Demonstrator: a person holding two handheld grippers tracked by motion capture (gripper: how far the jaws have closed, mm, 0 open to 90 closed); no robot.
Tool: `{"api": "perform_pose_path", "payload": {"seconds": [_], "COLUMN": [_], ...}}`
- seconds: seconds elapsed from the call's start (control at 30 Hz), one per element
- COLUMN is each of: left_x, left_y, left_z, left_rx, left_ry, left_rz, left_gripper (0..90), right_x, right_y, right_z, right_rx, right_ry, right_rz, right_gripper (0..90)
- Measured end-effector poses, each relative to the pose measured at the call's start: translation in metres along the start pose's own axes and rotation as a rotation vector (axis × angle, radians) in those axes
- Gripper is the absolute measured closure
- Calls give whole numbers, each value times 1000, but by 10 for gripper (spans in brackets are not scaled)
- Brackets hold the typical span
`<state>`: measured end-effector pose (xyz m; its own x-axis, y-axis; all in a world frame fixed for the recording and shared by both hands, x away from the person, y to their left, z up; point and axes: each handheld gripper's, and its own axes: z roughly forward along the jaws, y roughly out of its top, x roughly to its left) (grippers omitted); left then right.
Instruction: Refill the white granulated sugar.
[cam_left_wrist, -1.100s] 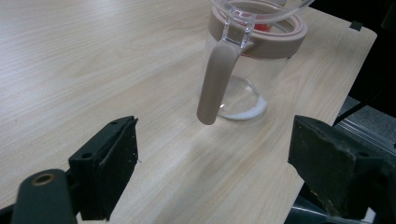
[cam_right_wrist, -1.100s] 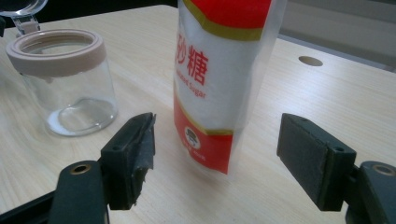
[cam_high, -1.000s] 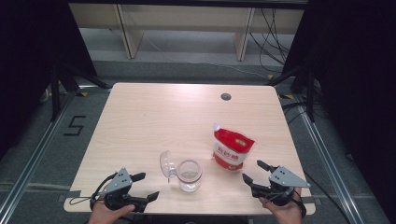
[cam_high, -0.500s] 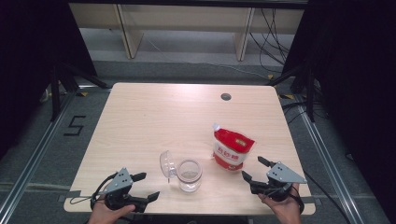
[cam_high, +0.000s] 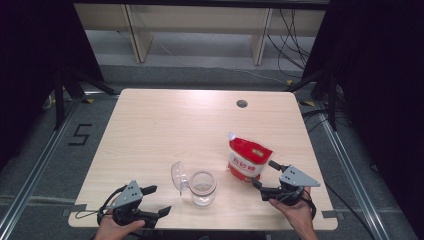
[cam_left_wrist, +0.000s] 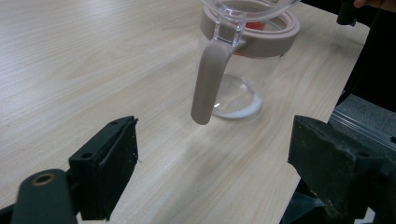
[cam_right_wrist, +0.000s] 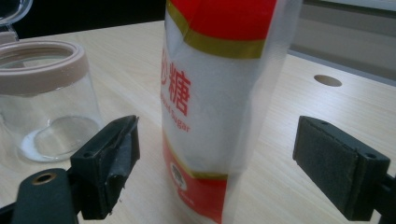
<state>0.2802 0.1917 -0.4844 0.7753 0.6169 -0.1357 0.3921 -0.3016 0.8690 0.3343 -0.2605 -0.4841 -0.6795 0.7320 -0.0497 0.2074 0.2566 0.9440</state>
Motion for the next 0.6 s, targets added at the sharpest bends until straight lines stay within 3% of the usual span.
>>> {"api": "perform_pose_path", "payload": {"seconds": [0.07,0.1,0.13,0.17,0.23,0.27,0.3,0.37,0.4,0.47,0.6], "left_x": [0,-2,-2,-2,-2,-2,-2,-2,-2,-1,-1], "left_y": [0,-1,-1,-1,-1,-1,-1,-1,-1,-1,-1], "left_z": [1,1,1,1,1,1,2,2,1,1,1], "left_rx": [2,3,3,4,2,1,-7,-4,-4,2,4], "left_ry": [0,2,0,-2,-2,1,-2,-1,0,-7,-3], "left_rz": [2,-27,-26,-15,-22,-21,-24,-34,-26,0,3], "left_gripper": [157,157,157,157,157,158,157,158,158,158,159], "right_x": [-3,-3,-1,-3,-3,-1,-3,-4,-5,-3,-3], "right_y": [0,-1,-1,-1,-1,-1,-1,-2,-2,-2,-4], "right_z": [7,9,11,14,17,19,23,26,27,30,36], "right_rx": [0,4,23,-1,4,7,-18,-49,-32,-34,-47], "right_ry": [-2,0,11,-3,21,20,25,2,29,27,48], "right_rz": [-29,-39,-18,-42,-33,17,-12,-7,-5,21,-23], "right_gripper": [161,166,173,178,188,195,204,213,220,227,247]}}
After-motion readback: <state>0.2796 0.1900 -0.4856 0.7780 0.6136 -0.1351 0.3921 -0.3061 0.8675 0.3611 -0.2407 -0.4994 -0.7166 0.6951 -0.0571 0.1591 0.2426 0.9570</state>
